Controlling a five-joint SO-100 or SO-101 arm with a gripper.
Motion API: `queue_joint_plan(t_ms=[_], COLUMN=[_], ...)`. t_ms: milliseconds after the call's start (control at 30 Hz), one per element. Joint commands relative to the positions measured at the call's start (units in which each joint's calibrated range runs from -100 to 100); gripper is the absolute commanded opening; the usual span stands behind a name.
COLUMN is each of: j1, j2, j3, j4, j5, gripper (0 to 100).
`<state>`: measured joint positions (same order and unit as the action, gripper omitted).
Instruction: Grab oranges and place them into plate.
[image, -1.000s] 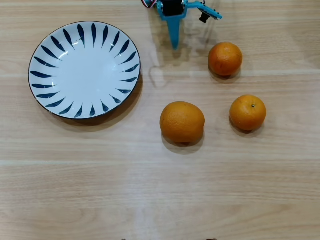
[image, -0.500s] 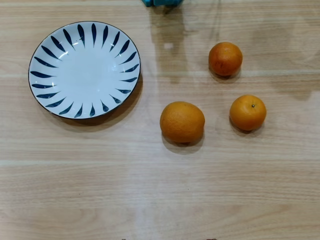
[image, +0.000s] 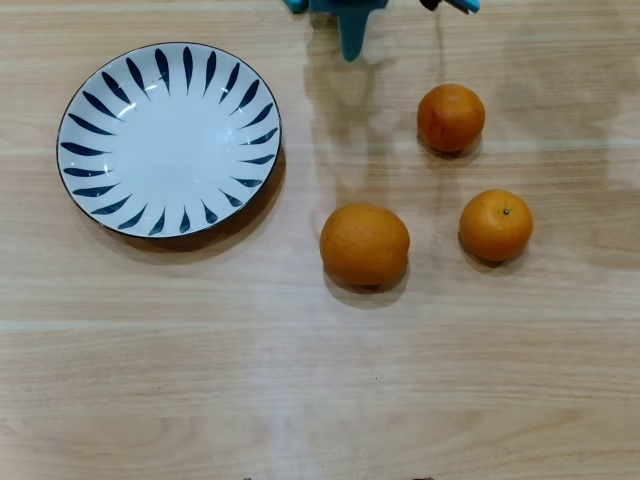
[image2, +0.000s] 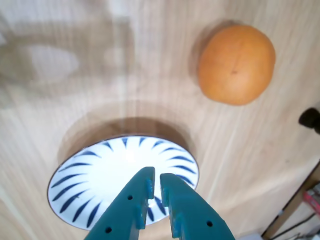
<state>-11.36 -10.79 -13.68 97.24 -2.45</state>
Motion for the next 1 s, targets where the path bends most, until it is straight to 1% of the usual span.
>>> queue_joint_plan(t_ms=[0,200,333,400,467,500,700,833,967], j1=[-1.23,-1.23,-1.95,-2.27,-2.35,-2.6,-3.24,-4.61,-5.9], j2=[7.75,15.95,19.75,21.02,21.7,21.95,21.53,21.27,21.78], j3=[-8.64,-14.43,-16.97,-18.06,-18.51,-18.24,-18.15,-17.87,-16.7], j4=[0.35,-3.0,-4.38,-4.46,-4.46,-4.46,-4.46,-3.6,-4.38], j5=[-0.42,-5.76,-6.17,-6.49,-6.49,-6.49,-6.28,-6.12,-7.32], gripper=[3,3,4,9,15,23,44,53,55])
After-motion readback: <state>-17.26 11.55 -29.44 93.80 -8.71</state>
